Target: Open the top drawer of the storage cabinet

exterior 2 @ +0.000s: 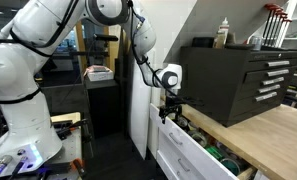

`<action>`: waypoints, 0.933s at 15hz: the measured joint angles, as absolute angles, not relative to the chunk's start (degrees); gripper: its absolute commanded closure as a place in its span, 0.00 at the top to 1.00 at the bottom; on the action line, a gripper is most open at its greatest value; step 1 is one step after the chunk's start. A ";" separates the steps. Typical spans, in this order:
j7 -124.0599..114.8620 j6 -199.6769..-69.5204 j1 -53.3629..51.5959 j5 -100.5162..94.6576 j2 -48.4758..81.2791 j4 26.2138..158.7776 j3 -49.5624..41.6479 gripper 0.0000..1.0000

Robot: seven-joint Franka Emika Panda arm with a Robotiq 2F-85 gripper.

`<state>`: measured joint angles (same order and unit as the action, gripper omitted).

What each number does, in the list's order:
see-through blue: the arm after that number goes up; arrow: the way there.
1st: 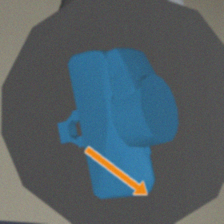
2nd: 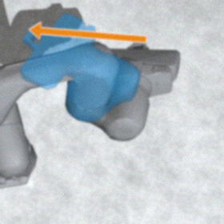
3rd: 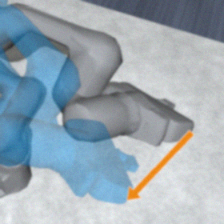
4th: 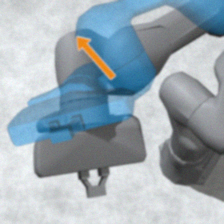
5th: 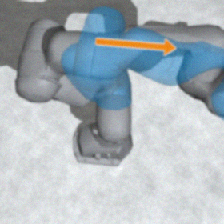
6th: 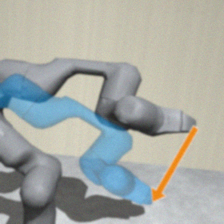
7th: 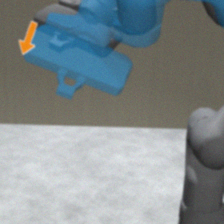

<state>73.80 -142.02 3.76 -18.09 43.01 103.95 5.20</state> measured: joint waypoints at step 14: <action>74.10 -142.56 3.73 -18.35 51.89 95.44 4.88 0.61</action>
